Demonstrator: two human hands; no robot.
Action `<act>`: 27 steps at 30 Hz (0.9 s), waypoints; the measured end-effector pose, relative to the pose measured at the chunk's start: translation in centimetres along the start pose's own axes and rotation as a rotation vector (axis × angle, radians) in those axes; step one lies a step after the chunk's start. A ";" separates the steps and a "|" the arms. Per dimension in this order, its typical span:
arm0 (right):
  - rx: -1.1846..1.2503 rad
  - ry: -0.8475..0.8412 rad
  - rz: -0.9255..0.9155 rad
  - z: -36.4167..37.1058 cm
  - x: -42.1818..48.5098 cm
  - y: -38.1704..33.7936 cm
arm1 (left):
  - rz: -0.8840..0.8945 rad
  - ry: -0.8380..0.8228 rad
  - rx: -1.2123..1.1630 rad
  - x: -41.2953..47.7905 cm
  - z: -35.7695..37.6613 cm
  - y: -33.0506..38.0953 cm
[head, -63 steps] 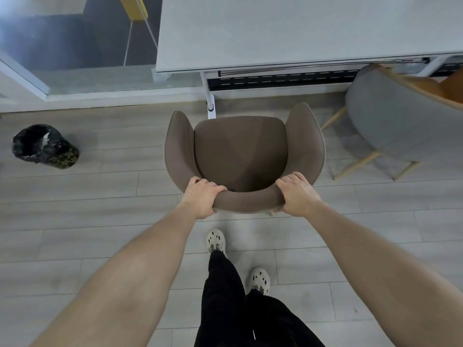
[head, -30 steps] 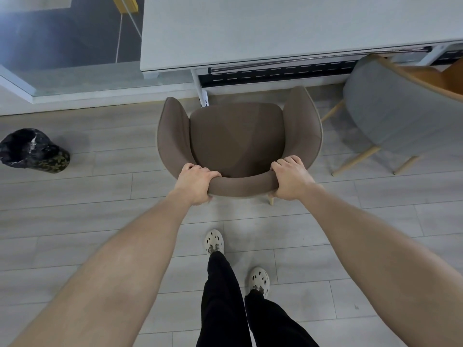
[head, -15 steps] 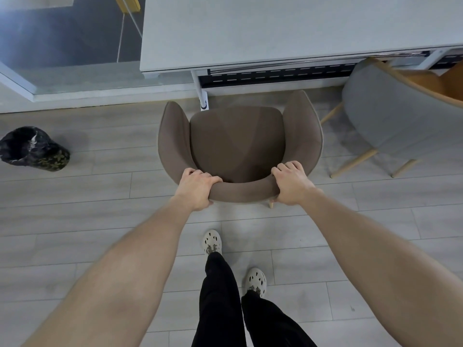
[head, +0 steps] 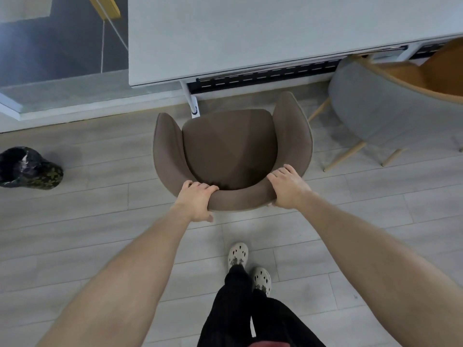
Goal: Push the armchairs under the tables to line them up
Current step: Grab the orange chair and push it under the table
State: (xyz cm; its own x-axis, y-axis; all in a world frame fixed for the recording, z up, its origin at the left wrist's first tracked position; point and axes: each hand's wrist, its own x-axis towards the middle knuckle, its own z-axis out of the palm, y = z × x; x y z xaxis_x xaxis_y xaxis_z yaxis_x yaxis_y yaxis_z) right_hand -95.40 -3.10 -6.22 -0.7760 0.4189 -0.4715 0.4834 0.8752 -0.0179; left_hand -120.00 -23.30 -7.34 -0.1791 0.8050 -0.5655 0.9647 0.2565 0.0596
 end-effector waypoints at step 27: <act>0.501 0.110 0.553 2.1 -22.8 47.6 | 0.121 0.000 -0.019 23.5 -23.6 43.1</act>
State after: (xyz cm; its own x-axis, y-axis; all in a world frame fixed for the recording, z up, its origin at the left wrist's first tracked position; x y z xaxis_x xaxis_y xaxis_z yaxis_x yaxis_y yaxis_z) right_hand -53.90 28.48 1.83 -0.3900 0.8102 -0.4376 0.9203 0.3266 -0.2156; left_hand -87.17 19.25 1.35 -0.0619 0.8308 -0.5532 0.9754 0.1679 0.1430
